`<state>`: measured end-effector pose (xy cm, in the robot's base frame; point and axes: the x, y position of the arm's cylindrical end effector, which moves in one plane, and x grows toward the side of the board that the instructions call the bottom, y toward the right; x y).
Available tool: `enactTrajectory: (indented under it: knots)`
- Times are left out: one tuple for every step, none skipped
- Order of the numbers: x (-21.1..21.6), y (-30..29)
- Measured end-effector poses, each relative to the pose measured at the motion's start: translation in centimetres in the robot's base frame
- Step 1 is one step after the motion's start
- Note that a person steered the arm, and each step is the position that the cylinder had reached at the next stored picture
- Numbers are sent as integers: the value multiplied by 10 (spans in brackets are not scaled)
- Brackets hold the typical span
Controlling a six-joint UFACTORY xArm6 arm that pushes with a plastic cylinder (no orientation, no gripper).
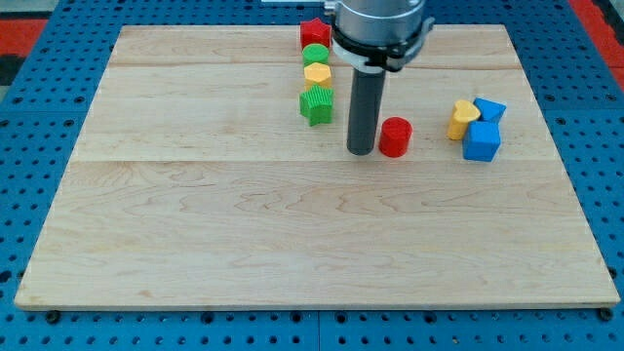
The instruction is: Push the red circle into the blue cube
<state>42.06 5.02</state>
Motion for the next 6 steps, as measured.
enactTrajectory:
  knots:
    - [-8,16]
    - [-6,52]
    - [-6,66]
    - [-5,66]
    - [0,77]
    - [0,78]
